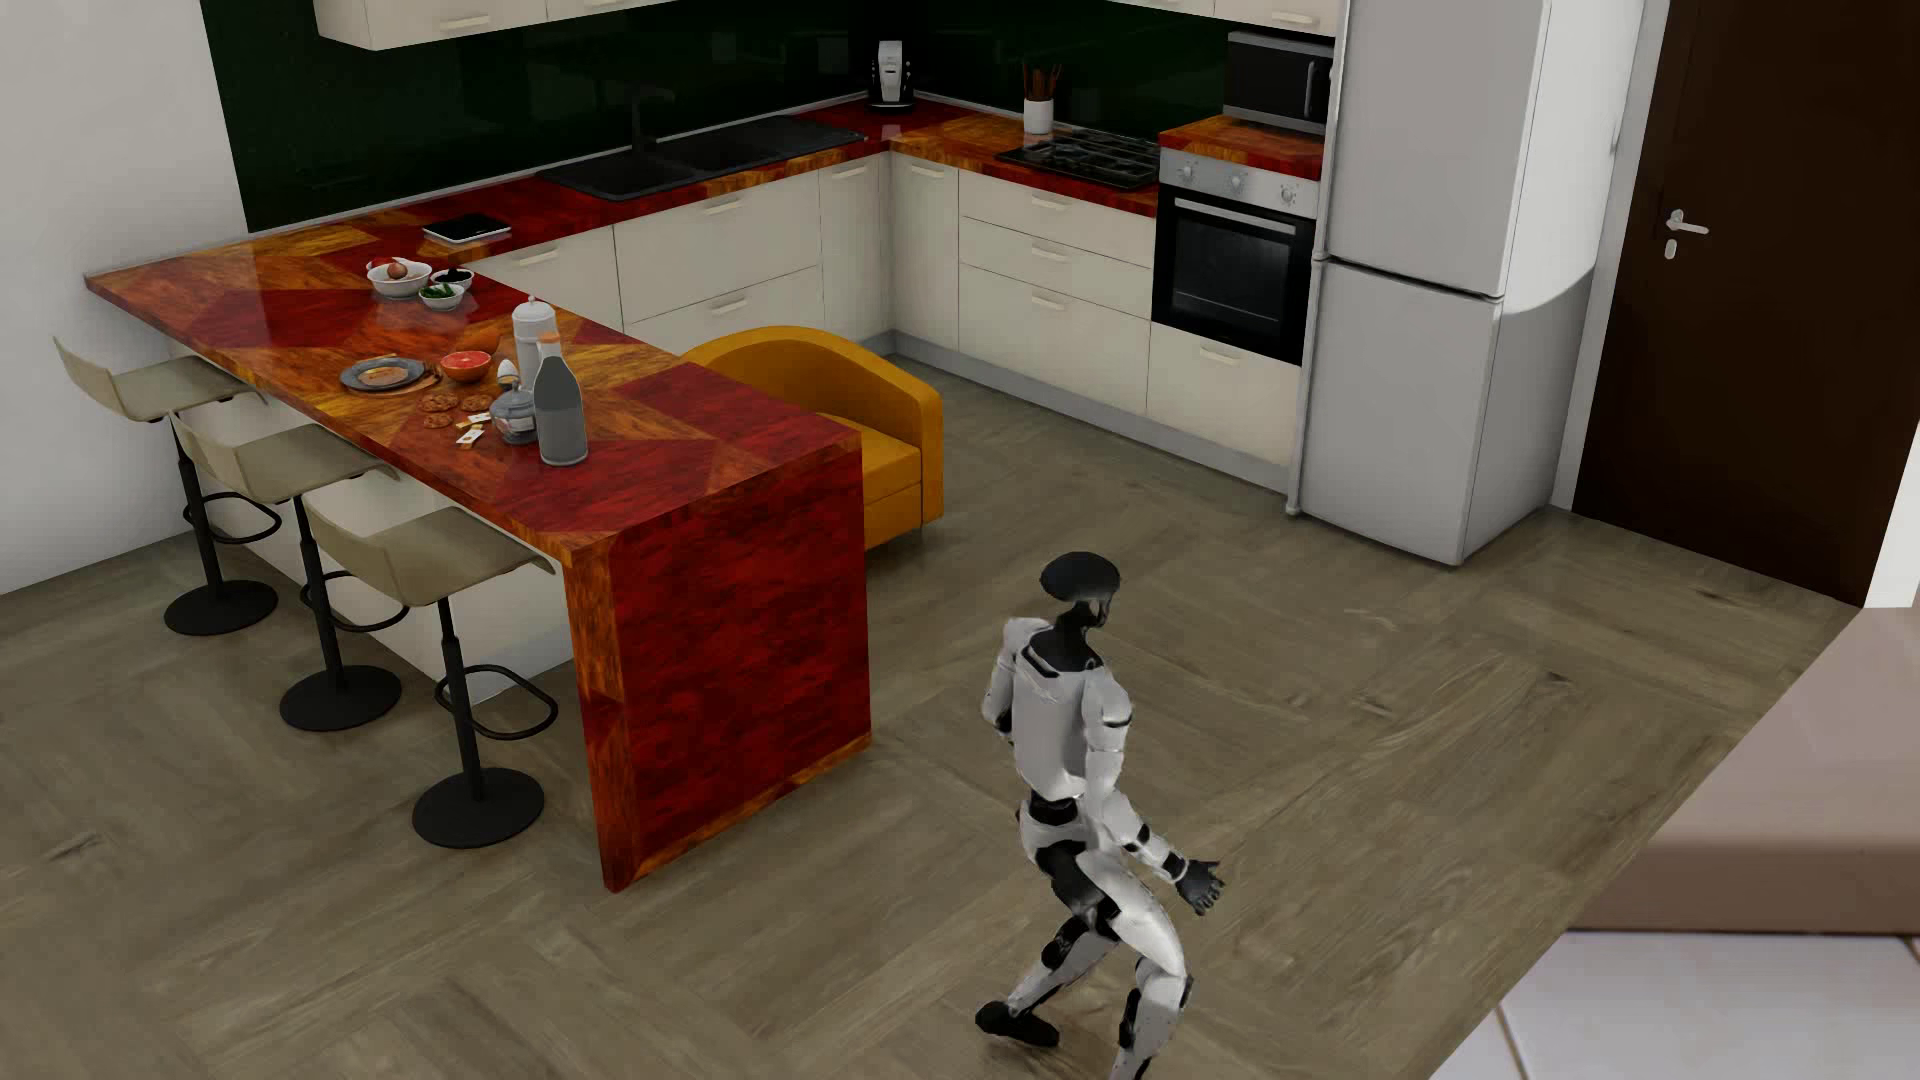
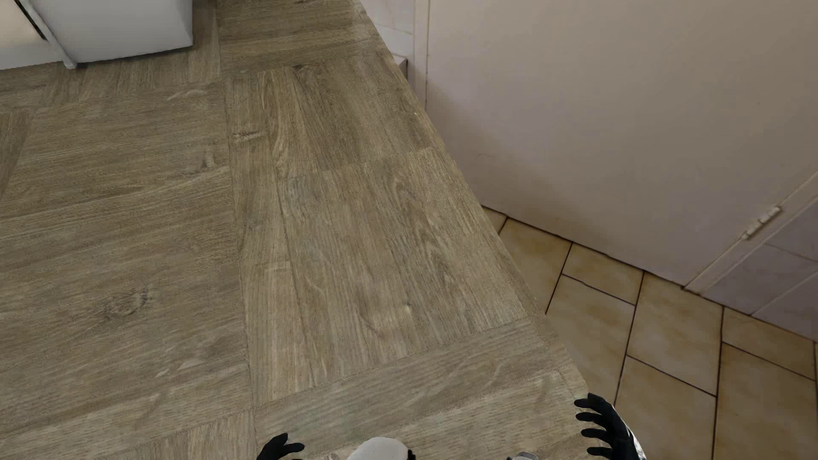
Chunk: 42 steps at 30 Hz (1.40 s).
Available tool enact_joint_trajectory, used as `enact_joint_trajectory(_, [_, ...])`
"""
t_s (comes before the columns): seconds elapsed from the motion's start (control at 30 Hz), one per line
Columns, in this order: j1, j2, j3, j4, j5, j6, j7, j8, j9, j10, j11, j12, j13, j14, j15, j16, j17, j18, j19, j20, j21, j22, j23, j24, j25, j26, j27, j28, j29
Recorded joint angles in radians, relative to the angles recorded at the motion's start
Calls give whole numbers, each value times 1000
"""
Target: Walk towards the armchair
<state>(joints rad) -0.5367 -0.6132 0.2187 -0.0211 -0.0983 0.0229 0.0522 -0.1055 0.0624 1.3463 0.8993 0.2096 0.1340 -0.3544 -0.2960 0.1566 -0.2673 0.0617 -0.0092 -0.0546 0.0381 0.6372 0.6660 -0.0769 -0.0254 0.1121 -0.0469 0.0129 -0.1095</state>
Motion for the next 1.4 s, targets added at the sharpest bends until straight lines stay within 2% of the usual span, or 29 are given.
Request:
enact_joint_trajectory(0.03, [-21, 62, 31, 33, -13, 21, 25, -29, -9, -84, -14, 30, -27, -88, -40, 21, 31, -35, 75, 22, 27, -19, -57, 1, 25, 1, 4, -23, -27])
enact_joint_trajectory(0.1, [-20, 171, 72, 80, -30, 58, 11, -79, -51, -307, -26, 82, -80, -216, -132, 31, 88, -89, 63, 36, 79, -7, -118, 26, 45, 12, -5, -21, -48])
enact_joint_trajectory(0.13, [26, 186, 54, 77, -46, 53, 19, -54, -52, -340, 57, 103, -110, -161, -155, 50, 122, 1, 110, 13, 101, 21, -106, 30, 34, 11, -11, -7, -45])
enact_joint_trajectory(0.2, [104, 40, -65, 30, -9, 2, -3, 102, -60, -368, 363, 102, -65, -217, 47, 78, 159, 4, 181, -45, 100, 114, -74, 33, -8, -7, -21, 39, -14])
enact_joint_trajectory(0.33, [336, -101, -194, -26, 27, -123, -102, 134, -51, -550, 182, -56, 144, -246, -79, -14, 67, -16, 271, -28, -36, 3, -84, 67, -68, -26, 93, 92, 54])
enact_joint_trajectory(0.37, [317, -91, -188, -40, 16, -148, -117, 126, -34, -448, 53, -93, 141, -207, -55, -25, 70, -3, 271, -14, -43, -24, -64, 90, -63, -30, 88, 74, 51])
enact_joint_trajectory(0.4, [240, -30, -137, -43, -11, -141, -106, 102, -6, -223, -81, -111, 122, -79, 90, -32, 34, 43, 259, -21, -37, -47, 6, 100, -40, -32, 35, 47, 38])
enact_joint_trajectory(0.43, [131, 7, -87, -7, -18, -86, -62, 58, 16, -67, -61, -82, 79, 59, 37, -11, -9, 50, 164, -21, -37, -30, -4, 89, -1, -42, 4, 1, 12])
enact_joint_trajectory(0.47, [57, 60, -45, 32, -33, -40, -10, 23, 31, -57, -57, -18, 21, 44, -11, 23, -10, 35, 48, 3, -24, -10, -35, 77, 34, -48, -15, -45, -20])
enact_joint_trajectory(0.5, [10, 120, 17, 78, -35, 17, 18, -9, 25, -126, -75, 41, -35, -60, -49, 41, 17, 27, 54, 54, 15, -9, -58, 74, 56, -35, -24, -75, -48])
enact_joint_trajectory(0.53, [-13, 164, 52, 105, -44, 61, 17, -33, -2, -254, -71, 96, -91, -147, -99, 53, 70, 12, 124, 56, 58, -11, -103, 78, 59, -12, -12, -64, -61])
enact_joint_trajectory(0.57, [6, 179, 63, 104, -55, 94, 3, -21, -24, -375, 2, 139, -137, -140, -138, 41, 104, -51, 139, 44, 106, 9, -120, 77, 44, 12, -11, -33, -57])
enact_joint_trajectory(0.6, [56, 132, 43, 70, -72, 101, -7, 34, -18, -369, 197, 132, -165, -171, -65, 46, 145, -33, 114, -33, 120, 70, -81, 67, 16, 36, -27, 7, -39])
enact_joint_trajectory(0.63, [106, 63, 10, 47, -39, 84, -22, 107, -16, -382, 320, 104, -123, -205, 54, 47, 156, -36, 87, -72, 111, 97, -56, 44, -16, 54, -44, 39, -9])
enact_joint_trajectory(0.7, [195, -8, -64, -3, -6, 4, -47, 168, -17, -402, 69, 42, 28, -262, -79, -11, 113, -42, 48, -16, 27, -24, -28, -7, -81, 77, -71, 90, 53])
enact_joint_trajectory(0.73, [175, 22, -73, -7, -12, -4, -74, 154, -23, -290, 55, 3, 69, -244, -94, -42, 51, -30, 119, -6, 9, -42, 0, -24, -90, 55, -69, 93, 63])
enact_joint_trajectory(0.77, [127, 68, -61, 9, -22, 10, -73, 116, -33, -164, 58, -15, 91, -159, -144, -56, 0, 16, 158, -14, 3, -10, -11, -34, -77, 20, -40, 67, 54])
enact_joint_trajectory(0.8, [94, 136, -33, 33, -30, 20, -34, 79, -42, -107, 24, 3, 76, -79, -175, -52, -7, 44, 117, -7, 2, 10, -5, -37, -50, -11, 1, 15, 24])
enact_joint_trajectory(0.87, [33, 282, 65, 41, -47, 38, 29, 14, -54, -138, -82, 61, -26, -98, -207, -4, 55, 0, 145, 28, 29, -29, -94, -21, 19, -27, 108, -89, -54])
enact_joint_trajectory(0.9, [28, 305, 81, 59, -49, 48, 26, 2, -50, -264, -28, 100, -106, -148, -201, 24, 106, -30, 164, 40, 60, -40, -146, -1, 46, -28, 117, -107, -75])
enact_joint_trajectory(0.97, [118, 152, 16, 38, 3, 10, -11, 106, -42, -389, 328, 105, -143, -232, -4, 64, 180, 6, 202, -47, 81, 123, -53, 30, 43, -26, -37, -53, -37])
enact_joint_trajectory(1.0, [175, 63, -32, 13, 39, -32, -32, 130, -35, -437, 381, 91, -70, -248, -36, 53, 152, 5, 210, -45, 71, 103, -45, 28, 16, 3, -93, -15, 8])
enact_joint_trajectory(1.07, [304, -69, -138, -23, 45, -96, -77, 119, -1, -503, 209, 24, 76, -281, -108, 11, 102, 6, 222, -19, 7, 21, -73, 39, -54, 62, -84, 83, 90])
enact_joint_trajectory(1.13, [266, -99, -142, -55, 25, -143, -80, 115, 14, -271, -23, -69, 113, -171, 5, -3, 37, 17, 250, 2, -27, -37, -6, 51, -77, 98, -62, 122, 106])
enact_joint_trajectory(1.17, [196, -57, -100, -38, 12, -114, -65, 85, 19, -105, -19, -93, 90, -16, 50, -7, -5, 28, 217, -8, -21, -13, 38, 54, -59, 97, -60, 96, 79])
enact_joint_trajectory(1.2, [103, -1, -64, -9, 4, -61, -33, 42, 25, -9, -20, -58, 34, 75, 1, -5, -31, 13, 112, 18, -29, 16, 1, 52, -28, 81, -31, 39, 36])
enact_joint_trajectory(1.23, [36, 66, -5, 18, -3, -11, -3, 12, 34, -25, -30, 10, -42, 0, -42, 16, -17, -4, 34, 31, -24, -7, -48, 59, 7, 70, -2, -20, -12])
enact_joint_trajectory(1.3, [-22, 149, 70, 84, -29, 70, -10, -11, -2, -315, 16, 121, -153, -139, -106, 30, 67, -40, 153, 53, 35, -2, -128, 107, 53, 49, 1, -65, -75])
enact_joint_trajectory(1.4, [145, 24, -14, 1, 1, 19, -30, 130, -18, -438, 276, 89, -59, -184, -4, 50, 143, -24, 190, -42, 103, 93, -42, 81, 9, 43, -124, -3, -23])
